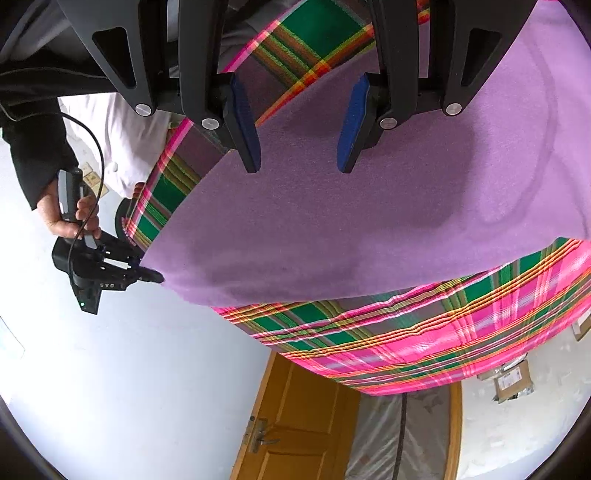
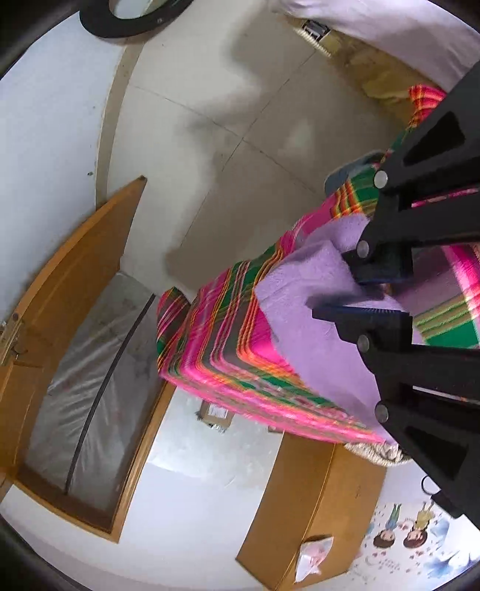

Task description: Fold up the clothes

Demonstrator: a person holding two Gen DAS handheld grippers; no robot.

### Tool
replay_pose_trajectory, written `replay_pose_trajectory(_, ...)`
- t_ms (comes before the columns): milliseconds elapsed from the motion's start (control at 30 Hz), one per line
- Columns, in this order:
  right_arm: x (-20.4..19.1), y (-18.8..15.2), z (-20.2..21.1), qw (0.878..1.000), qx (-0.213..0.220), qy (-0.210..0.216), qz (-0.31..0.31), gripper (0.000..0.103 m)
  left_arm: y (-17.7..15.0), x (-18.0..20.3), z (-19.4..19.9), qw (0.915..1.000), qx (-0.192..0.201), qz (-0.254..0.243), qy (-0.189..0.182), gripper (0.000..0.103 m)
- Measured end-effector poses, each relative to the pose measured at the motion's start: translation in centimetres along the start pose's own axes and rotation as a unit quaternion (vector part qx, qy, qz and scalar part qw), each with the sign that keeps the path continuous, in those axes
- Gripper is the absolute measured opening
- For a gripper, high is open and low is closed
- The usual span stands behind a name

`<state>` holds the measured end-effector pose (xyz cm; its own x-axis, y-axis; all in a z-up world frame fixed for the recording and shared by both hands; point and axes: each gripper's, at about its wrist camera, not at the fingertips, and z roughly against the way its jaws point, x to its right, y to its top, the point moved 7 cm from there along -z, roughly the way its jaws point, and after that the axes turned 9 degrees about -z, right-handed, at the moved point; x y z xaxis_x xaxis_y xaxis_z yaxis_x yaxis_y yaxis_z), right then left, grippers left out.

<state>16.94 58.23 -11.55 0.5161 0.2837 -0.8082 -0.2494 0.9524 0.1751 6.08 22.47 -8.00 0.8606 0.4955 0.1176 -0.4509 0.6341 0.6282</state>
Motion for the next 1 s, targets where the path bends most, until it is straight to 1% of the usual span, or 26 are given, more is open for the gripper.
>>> replay_pose_trajectory(100,-0.9,0.4,0.4,1.0,0.011,0.016,0.012,0.01,0.0,-0.3,0.1,1.0,0.001,0.006,0.002,0.045)
replay_pose_trajectory(167,-1.8,0.4,0.9,0.999,0.018,0.027,0.026,0.003,0.1,-0.5,0.2,1.0,0.002,0.008,0.005,0.045)
replay_pose_trajectory(300,-3.0,0.8,2.4,0.997,0.036,0.052,0.055,0.003,0.5,-1.0,0.4,0.9998,0.007,0.014,0.01,0.045)
replay_pose_trajectory(333,-2.0,0.8,1.9,0.998,0.028,0.022,0.055,0.003,0.5,-1.1,0.4,0.9998,0.008,0.015,0.011,0.045)
replay_pose_trajectory(400,0.3,0.2,0.6,1.0,-0.006,-0.008,0.027,0.003,0.5,-1.4,0.4,0.9998,0.008,0.017,0.012,0.045)
replay_pose_trajectory(433,1.3,-0.1,0.1,1.0,-0.017,-0.013,0.011,0.005,0.5,-1.5,0.4,0.9997,0.008,0.018,0.012,0.045)
replay_pose_trajectory(467,2.2,-0.4,-0.3,1.0,-0.025,-0.017,-0.003,0.013,0.5,-1.5,0.4,0.9997,0.006,0.018,0.013,0.045)
replay_pose_trajectory(500,2.5,-0.3,-0.3,1.0,-0.021,-0.018,-0.009,0.017,0.5,-1.6,0.4,0.9997,0.005,0.018,0.014,0.045)
replay_pose_trajectory(567,2.5,0.4,0.2,1.0,-0.007,-0.006,-0.018,0.017,0.6,-1.7,0.4,0.9997,0.005,0.018,0.015,0.045)
replay_pose_trajectory(633,2.1,1.4,0.8,1.0,0.006,0.005,-0.015,0.023,0.8,-1.9,0.4,0.9997,0.007,0.02,0.016,0.045)
replay_pose_trajectory(700,1.9,2.5,1.2,1.0,0.011,0.021,-0.008,0.037,1.0,-2.0,0.4,0.9996,0.009,0.022,0.016,0.045)
replay_pose_trajectory(800,1.4,3.5,-0.5,1.0,-0.009,0.025,0.002,0.039,1.1,-2.2,0.3,0.9995,0.009,0.024,0.018,0.045)
replay_pose_trajectory(1000,1.7,3.6,-4.5,0.996,-0.087,0.026,0.016,0.039,1.3,-2.6,0.0,0.9992,0.005,0.033,0.022,0.045)
